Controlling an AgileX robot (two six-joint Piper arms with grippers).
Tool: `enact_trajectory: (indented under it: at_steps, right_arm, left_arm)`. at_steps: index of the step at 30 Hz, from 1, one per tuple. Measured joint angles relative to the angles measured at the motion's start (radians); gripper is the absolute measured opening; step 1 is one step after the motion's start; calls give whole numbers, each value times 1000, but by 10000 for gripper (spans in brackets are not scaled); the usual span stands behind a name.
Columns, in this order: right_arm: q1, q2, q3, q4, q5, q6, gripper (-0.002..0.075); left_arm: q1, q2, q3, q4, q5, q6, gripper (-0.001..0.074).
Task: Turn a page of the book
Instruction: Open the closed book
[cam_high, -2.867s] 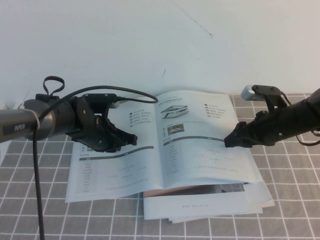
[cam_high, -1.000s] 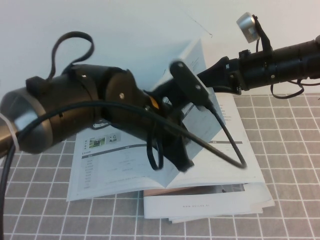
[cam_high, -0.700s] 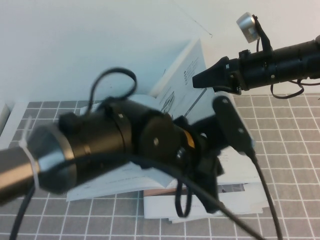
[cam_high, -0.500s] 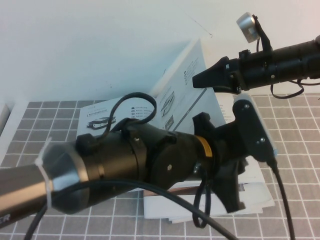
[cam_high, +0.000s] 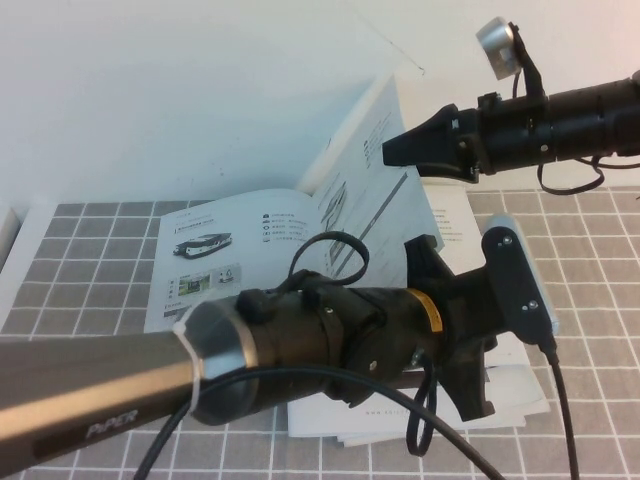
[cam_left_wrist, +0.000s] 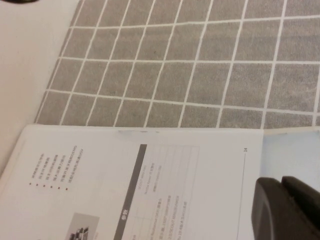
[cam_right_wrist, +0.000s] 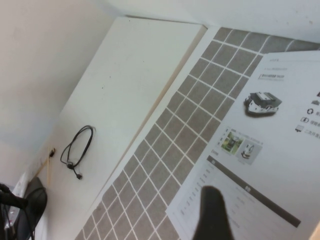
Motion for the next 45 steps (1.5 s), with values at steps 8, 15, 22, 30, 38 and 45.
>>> enact_trajectory:
  at_steps: [8,15,22,30,38,45]
  right_arm:
    - [0,0,0,16,9,-6,457]
    - [0,0,0,17,30,-10,457]
    - [0,0,0,17,39,-14,457]
    - [0,0,-33,26,99,-32,457]
    - [0,0,-94,30,127,-34,457]
    - [0,0,-95,32,130,-34,457]
  left_arm:
    - [4,5,0,7,-60,6,-4]
    - [46,5,0,-40,-39,10,-4]
    - [73,5,0,-62,-21,10,-4]
    - [73,5,0,-64,-13,10,-4]
    - [73,5,0,-67,27,10,-4]
    - [126,5,0,-67,28,-68,-4]
